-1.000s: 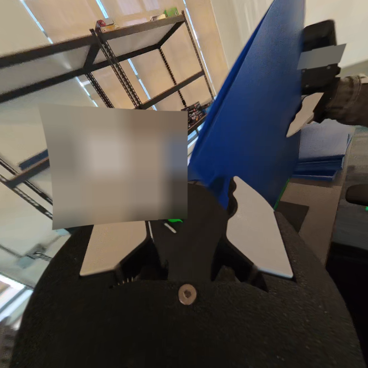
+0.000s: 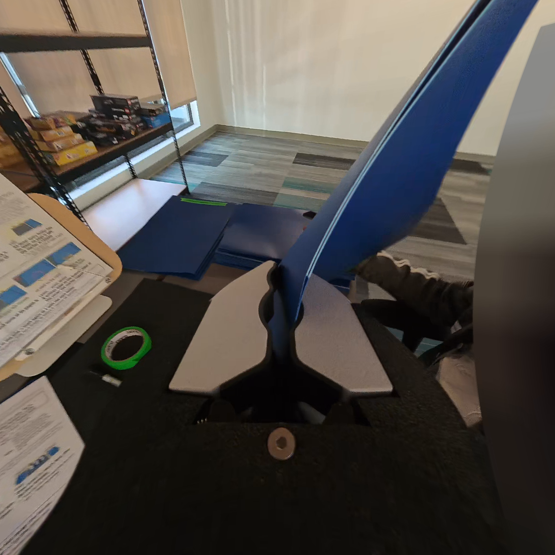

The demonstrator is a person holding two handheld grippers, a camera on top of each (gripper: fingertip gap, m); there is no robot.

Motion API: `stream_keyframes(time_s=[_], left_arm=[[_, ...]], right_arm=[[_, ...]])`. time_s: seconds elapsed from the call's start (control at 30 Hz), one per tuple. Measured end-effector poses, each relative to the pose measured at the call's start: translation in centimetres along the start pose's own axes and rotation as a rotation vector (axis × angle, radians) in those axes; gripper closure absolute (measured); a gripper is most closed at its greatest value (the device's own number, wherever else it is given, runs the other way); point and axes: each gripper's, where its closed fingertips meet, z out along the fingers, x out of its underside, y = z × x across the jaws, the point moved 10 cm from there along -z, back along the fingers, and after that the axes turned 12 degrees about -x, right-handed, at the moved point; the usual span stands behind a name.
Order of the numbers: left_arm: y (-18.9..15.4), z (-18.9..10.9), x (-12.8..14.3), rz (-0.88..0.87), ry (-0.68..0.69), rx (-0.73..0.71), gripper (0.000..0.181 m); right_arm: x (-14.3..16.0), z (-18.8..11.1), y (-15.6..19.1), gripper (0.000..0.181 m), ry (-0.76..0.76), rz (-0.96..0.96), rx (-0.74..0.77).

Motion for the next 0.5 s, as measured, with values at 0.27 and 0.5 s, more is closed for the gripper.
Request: stream_keyframes(time_s=[0.27, 0.5], left_arm=[[6.0, -1.7, -3.1, -0.159, -0.098, 0.041, 0.177], [7.8, -3.6, -6.7, -0.147, -0.09, -0.057, 0.176]], right_arm=[[2.3, -2.6, 0.7, 0.062, 0.331, -0.261, 0.048], [13.5, 6.8, 6.2, 0.043, 0.68, -0.661, 0.171]])
